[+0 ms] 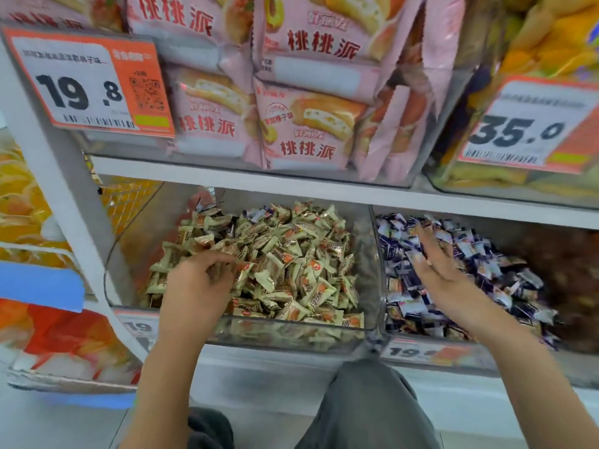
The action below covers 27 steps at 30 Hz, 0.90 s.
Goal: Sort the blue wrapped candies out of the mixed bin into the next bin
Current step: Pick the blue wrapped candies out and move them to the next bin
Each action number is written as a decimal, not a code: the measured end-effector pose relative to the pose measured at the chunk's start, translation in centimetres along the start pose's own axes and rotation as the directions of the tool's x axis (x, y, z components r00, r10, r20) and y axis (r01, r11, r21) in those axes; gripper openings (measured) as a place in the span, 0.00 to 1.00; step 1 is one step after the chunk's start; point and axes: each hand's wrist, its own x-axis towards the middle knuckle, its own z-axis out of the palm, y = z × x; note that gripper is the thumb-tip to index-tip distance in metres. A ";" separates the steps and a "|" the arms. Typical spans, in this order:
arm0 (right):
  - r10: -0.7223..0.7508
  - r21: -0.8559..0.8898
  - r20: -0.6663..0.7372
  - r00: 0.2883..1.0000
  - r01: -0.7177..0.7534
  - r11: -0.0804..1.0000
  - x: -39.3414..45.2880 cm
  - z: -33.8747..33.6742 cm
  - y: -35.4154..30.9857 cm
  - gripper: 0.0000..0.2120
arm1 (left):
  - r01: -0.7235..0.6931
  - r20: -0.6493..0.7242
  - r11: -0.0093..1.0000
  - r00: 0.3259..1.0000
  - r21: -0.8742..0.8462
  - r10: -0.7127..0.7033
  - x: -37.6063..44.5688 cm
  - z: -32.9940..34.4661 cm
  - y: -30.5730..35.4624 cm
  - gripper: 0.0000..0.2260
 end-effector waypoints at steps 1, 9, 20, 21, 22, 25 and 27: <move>-0.038 -0.140 0.060 0.997 0.047 0.989 0.6 0.7 0.8 0.25 | -0.005 -0.003 1.000 1.000 0.007 0.005 0.0 -0.1 -0.1 0.08; 0.180 -0.661 0.241 0.954 0.026 0.750 4.0 2.0 3.0 0.24 | 0.006 0.045 0.998 0.999 0.064 -0.009 0.2 -0.2 -0.8 0.09; -0.507 -0.207 -0.203 0.838 0.469 0.859 -1.2 8.3 -8.0 0.14 | -0.034 0.145 0.994 0.989 0.103 0.019 0.2 -1.5 -1.7 0.09; -0.523 -0.217 -0.106 0.845 0.494 0.842 0.0 9.4 -9.4 0.14 | -0.036 0.149 0.993 0.989 0.110 0.019 0.1 -1.5 -1.8 0.09; -0.521 -0.229 -0.030 0.853 0.502 0.834 1.7 10.5 -10.7 0.14 | -0.036 0.154 0.993 0.988 0.116 0.018 0.2 -1.6 -1.9 0.09; -0.470 -0.191 0.076 0.880 0.475 0.859 8.2 13.8 -14.2 0.12 | -0.038 0.164 0.993 0.986 0.107 0.020 0.2 -1.8 -2.0 0.10; -0.414 -0.192 0.178 0.893 0.444 0.875 12.6 15.9 -15.5 0.11 | -0.037 0.163 0.995 0.986 0.098 0.020 0.4 -1.8 -2.2 0.09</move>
